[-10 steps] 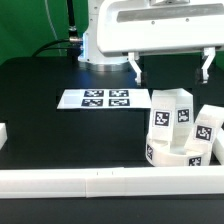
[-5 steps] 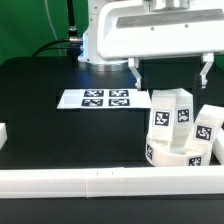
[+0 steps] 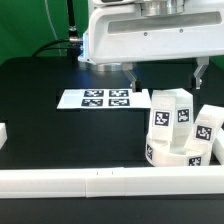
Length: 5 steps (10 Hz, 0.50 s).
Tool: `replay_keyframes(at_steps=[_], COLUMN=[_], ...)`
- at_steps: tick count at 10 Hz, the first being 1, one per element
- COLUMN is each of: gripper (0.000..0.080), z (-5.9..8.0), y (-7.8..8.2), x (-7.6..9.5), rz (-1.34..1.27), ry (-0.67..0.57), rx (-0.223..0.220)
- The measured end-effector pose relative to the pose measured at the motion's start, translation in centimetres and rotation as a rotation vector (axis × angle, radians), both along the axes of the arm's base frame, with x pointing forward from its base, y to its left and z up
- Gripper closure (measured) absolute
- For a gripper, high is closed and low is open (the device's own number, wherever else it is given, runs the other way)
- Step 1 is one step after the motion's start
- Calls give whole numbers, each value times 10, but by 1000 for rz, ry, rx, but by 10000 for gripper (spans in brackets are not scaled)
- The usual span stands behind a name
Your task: Assemble stool
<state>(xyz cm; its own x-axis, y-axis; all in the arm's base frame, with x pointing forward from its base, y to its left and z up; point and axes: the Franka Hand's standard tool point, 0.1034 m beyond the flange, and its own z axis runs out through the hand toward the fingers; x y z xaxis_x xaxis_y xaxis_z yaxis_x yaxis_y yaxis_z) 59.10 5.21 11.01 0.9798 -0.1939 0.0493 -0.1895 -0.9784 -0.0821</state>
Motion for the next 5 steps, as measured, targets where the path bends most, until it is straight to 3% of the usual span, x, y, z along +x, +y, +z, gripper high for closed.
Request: replay_keyframes(at_steps=[1, 2, 5], gripper=[151, 151, 151], z=[-8, -15, -20], y=[1, -5, -8], x=[0, 3, 6], rz=[-1, 13, 10], ry=[7, 17, 7], rx=[-61, -83, -93])
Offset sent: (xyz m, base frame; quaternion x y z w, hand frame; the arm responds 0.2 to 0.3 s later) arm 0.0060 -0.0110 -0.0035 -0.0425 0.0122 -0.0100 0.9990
